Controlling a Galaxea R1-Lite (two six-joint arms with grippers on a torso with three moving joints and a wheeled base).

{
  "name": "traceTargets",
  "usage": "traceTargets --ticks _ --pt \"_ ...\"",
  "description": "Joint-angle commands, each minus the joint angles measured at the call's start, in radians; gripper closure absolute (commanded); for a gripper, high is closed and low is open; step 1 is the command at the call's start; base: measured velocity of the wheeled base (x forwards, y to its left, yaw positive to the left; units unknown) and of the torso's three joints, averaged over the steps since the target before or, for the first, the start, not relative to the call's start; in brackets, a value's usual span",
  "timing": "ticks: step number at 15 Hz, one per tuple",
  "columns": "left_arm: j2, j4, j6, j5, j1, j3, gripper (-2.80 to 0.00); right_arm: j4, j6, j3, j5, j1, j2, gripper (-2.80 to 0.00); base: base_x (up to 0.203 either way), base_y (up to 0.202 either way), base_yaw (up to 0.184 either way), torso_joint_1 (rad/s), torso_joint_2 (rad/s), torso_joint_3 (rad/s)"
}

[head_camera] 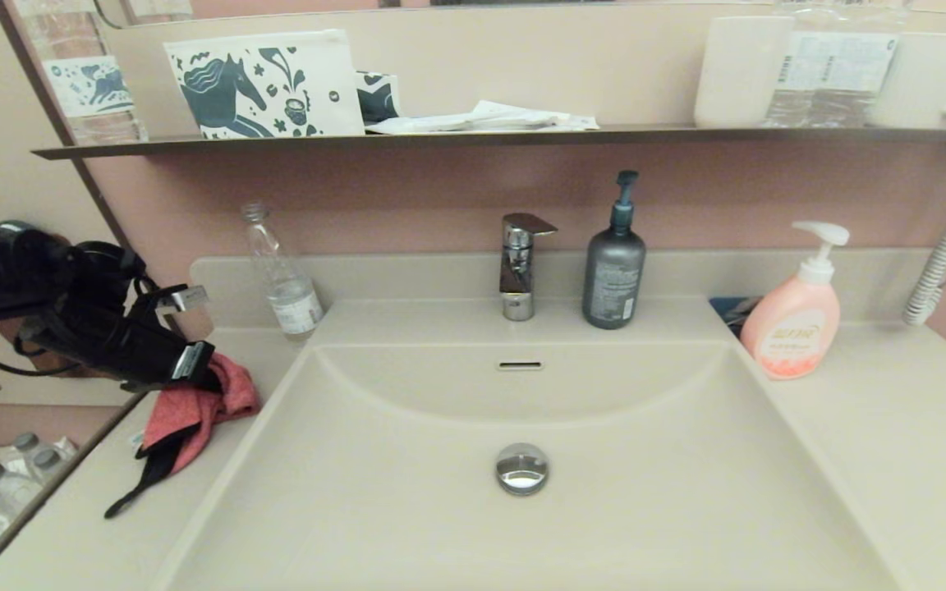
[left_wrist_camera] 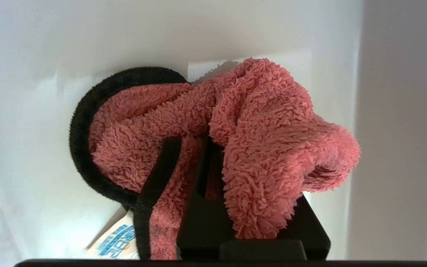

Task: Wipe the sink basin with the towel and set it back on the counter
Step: Wipe the sink

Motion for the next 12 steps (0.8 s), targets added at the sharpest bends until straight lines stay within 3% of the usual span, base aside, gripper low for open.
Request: traceTargets --ticks 1,3,8,12 --pt "0.068 0.0 -0.085 -0.014 -0.041 -0.08 0.0 0.0 0.0 0.0 0.0 0.0 0.001 0.0 0.0 0.0 0.0 0.0 0.0 0.0" --pt "0.097 -0.003 -0.132 -0.025 -0.076 -0.12 0.0 0.0 0.0 0.0 0.0 0.0 0.001 0.0 0.0 0.0 0.0 0.0 0.0 0.0" --pt "0.161 -0.003 -0.132 -0.039 -0.108 -0.259 0.0 0.0 0.0 0.0 0.0 0.0 0.001 0.0 0.0 0.0 0.0 0.0 0.0 0.0" --pt "0.175 -0.003 -0.128 -0.052 -0.117 -0.267 0.0 0.0 0.0 0.0 0.0 0.0 0.001 0.0 0.0 0.0 0.0 0.0 0.0 0.0"
